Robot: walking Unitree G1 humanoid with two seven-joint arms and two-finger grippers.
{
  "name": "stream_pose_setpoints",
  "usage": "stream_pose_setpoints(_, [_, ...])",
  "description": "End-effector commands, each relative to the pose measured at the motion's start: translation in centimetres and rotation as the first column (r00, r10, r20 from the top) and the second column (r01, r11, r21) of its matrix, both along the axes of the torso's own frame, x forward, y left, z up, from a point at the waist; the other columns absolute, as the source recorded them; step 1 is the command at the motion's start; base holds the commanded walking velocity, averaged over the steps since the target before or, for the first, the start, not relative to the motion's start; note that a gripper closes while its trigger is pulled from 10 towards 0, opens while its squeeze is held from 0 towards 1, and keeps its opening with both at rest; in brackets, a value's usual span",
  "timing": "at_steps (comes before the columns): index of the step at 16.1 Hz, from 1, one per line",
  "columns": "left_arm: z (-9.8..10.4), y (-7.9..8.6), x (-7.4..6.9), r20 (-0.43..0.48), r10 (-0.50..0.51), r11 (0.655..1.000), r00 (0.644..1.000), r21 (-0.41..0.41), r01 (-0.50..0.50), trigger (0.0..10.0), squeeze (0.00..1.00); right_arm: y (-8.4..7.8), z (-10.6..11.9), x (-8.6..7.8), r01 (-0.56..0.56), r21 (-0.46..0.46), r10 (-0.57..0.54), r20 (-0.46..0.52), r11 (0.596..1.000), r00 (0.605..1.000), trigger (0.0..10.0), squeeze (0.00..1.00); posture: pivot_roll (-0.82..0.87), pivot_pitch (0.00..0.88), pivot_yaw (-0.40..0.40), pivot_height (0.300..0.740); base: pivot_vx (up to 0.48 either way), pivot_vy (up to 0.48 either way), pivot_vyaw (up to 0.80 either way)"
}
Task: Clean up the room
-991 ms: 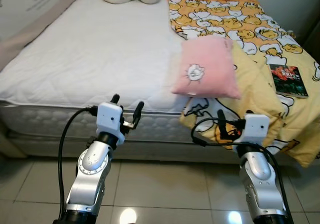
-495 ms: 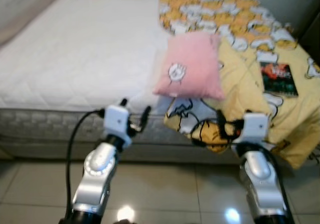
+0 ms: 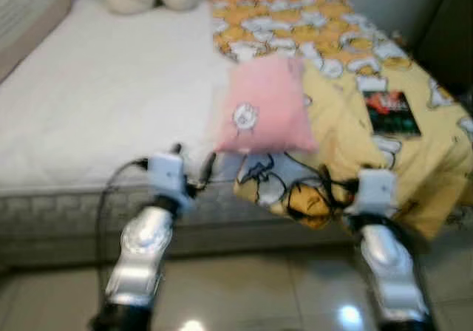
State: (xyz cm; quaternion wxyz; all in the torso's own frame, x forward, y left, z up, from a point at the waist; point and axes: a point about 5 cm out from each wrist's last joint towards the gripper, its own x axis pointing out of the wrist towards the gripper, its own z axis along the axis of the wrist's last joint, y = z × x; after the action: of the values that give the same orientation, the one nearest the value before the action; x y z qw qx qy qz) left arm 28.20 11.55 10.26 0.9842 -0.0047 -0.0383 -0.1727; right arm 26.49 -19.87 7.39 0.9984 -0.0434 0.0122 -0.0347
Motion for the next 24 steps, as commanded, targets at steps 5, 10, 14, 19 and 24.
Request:
stream_pose_setpoints(5, [0.0, 0.8, 0.3, 0.009, 0.001, 1.0, 1.0, 0.021, -0.001, 10.0, 0.0, 0.5, 0.4, 0.3, 0.003, 0.01, -0.003, 0.028, 1.0, 1.0, 10.0, 0.0, -0.11, 0.0, 0.029, 0.74, 0.48, 0.0, 0.0])
stream_pose_setpoints(10, [0.0, 0.1, 0.2, 0.022, -0.033, 0.999, 0.999, 0.027, 0.032, 10.0, 0.0, 0.4, 0.7, 0.4, 0.003, 0.006, -0.003, 0.038, 1.0, 0.999, 10.0, 0.0, -0.11, 0.0, 0.029, 0.74, 0.192, 0.0, 0.0])
stream_pose_setpoints(14, [-0.2, 0.3, 0.2, 0.01, -0.028, 1.0, 1.0, 0.005, 0.028, 10.0, 0.0, 0.5, 0.9, 0.4, -0.007, -0.006, 0.007, 0.047, 1.0, 0.999, 10.0, 0.0, -0.11, 0.0, 0.03, 0.74, 0.385, -0.282, 0.0])
stream_pose_setpoints(19, [-0.5, 0.7, 0.3, -0.017, 0.001, 1.0, 1.0, -0.011, -0.001, 10.0, 0.0, 0.5, 0.9, 0.1, -0.005, -0.011, 0.006, 0.044, 1.0, 0.999, 10.0, 0.0, -0.12, 0.0, 0.032, 0.74, 0.397, -0.222, 0.0])
stream_pose_setpoints(24, [-0.8, 0.9, 0.6, -0.038, 0.025, 1.0, 0.999, -0.006, -0.025, 10.0, 0.0, 0.1, 1.3, 0.5, -0.003, -0.007, 0.003, 0.047, 1.0, 0.999, 10.0, 0.0, -0.12, 0.0, 0.035, 0.74, 0.169, 0.0, 0.0])
